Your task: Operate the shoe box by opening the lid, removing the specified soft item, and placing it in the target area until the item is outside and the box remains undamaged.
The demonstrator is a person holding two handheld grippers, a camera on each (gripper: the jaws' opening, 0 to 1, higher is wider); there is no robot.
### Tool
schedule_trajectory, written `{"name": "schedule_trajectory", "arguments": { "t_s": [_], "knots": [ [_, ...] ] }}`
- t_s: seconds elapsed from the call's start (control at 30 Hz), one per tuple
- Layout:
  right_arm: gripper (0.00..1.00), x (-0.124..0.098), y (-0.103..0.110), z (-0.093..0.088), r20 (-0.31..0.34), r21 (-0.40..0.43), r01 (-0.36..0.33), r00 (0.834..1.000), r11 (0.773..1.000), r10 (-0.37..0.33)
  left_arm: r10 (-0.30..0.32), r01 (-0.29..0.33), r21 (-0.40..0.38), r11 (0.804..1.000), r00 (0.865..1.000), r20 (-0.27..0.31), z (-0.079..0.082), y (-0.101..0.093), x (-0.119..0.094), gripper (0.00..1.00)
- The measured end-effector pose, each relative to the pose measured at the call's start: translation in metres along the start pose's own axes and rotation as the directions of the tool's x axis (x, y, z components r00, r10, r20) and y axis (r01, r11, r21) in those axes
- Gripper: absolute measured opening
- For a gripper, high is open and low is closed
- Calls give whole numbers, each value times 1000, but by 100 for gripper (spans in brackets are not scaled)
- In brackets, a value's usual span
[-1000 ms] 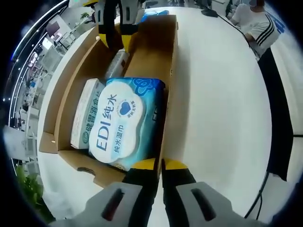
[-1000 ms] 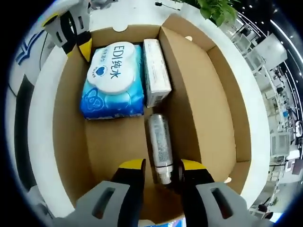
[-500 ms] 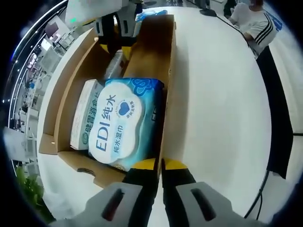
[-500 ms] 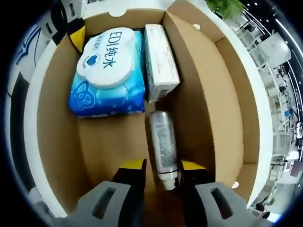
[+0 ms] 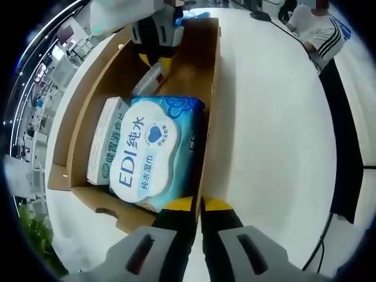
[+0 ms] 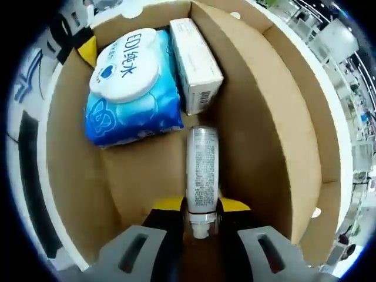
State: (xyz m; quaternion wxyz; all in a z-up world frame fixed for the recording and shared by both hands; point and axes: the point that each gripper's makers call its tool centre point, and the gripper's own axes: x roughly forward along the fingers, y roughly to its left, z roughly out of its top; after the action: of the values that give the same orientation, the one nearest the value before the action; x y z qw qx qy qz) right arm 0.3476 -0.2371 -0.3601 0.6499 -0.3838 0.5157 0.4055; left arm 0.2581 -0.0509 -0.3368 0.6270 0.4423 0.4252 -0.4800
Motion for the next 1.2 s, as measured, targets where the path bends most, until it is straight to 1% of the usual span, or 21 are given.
{"name": "schedule_trajectory", "arguments": {
  "t_s": [0.03, 0.07, 0.1, 0.13, 0.23, 0.27, 0.33, 0.4, 0.43, 0.5, 0.6, 0.63, 0.67, 0.73, 0.8, 0.87, 0.93, 1.0, 1.1, 1.2],
  "knots": [
    [19, -1, 5, -4, -18, 74, -24, 1000, 997, 25, 1, -1, 1, 1000, 1000, 0, 0, 0, 0, 2],
    [19, -1, 9, -6, -27, 115, -47, 998, 992, 50, 1, -1, 2, 1000, 1000, 0, 0, 0, 0, 2],
    [19, -2, 12, -5, -11, 143, -60, 998, 988, 62, 1, -1, 1, 1000, 1000, 1, 0, 0, 0, 2],
    [19, -1, 11, -6, -9, 166, -59, 998, 984, 62, 0, 0, 0, 1000, 1000, 0, 0, 0, 0, 2],
    [19, -1, 12, -11, -21, 212, -45, 999, 976, 50, 2, -2, -4, 1000, 1000, 0, -1, 0, 0, 2],
    [19, 0, 12, -13, -29, 274, -39, 998, 961, 49, 3, -3, -5, 1000, 1000, 1, -1, 0, 0, 2],
    [19, 0, 13, -15, -38, 349, -38, 998, 936, 54, 2, -2, -5, 1000, 1000, 1, -1, 0, 0, 2],
    [19, 2, 10, -14, -34, 340, -37, 998, 940, 52, 0, 0, -5, 1000, 1000, 1, 0, 0, -1, 2],
    [19, 3, 10, -15, -35, 352, -35, 998, 935, 50, 0, 0, -5, 1000, 1000, 0, -1, 0, -1, 2],
    [19, 7, 10, -15, -29, 356, -38, 998, 934, 51, 0, 0, -5, 1000, 1000, 0, -1, 0, -1, 2],
    [19, 12, 16, -17, -36, 334, -17, 999, 943, 30, 0, 0, -7, 1000, 1000, 0, -2, 0, -1, 2],
    [19, 12, 15, -15, -30, 313, -1, 1000, 950, 11, 0, 0, -8, 1000, 1000, 0, -2, -1, -1, 2],
    [19, 10, 17, -15, -45, 334, -1, 999, 942, 17, 1, -1, -8, 1000, 1000, 0, -2, -1, -2, 2],
    [19, 9, 18, -15, -47, 337, -2, 999, 942, 19, 0, 0, -7, 1000, 1000, -1, -3, -1, -2, 2],
    [19, 8, 19, -16, -35, 338, -4, 999, 941, 16, -1, 1, -6, 1000, 1000, -1, -3, -1, -1, 2],
    [20, 7, 21, -16, -11, 314, -6, 1000, 949, 11, -1, 1, -7, 1000, 1000, -1, -3, -1, -1, 2],
    [20, 7, 21, -16, 10, 325, -6, 1000, 946, 2, -2, 2, -7, 1000, 1000, -2, -3, -1, -1, 2],
    [20, 7, 22, -16, 15, 327, 1, 1000, 945, -6, -2, 2, -8, 1000, 1000, -2, -3, -1, -1, 2],
    [20, 6, 22, -14, 4, 323, 12, 1000, 946, -14, -4, 4, -9, 1000, 1000, -3, -3, -1, -1, 2],
    [20, 7, 22, -13, -7, 318, 9, 1000, 948, -7, -4, 4, -8, 1000, 1000, -4, -3, -2, -1, 2]
  ]
}}
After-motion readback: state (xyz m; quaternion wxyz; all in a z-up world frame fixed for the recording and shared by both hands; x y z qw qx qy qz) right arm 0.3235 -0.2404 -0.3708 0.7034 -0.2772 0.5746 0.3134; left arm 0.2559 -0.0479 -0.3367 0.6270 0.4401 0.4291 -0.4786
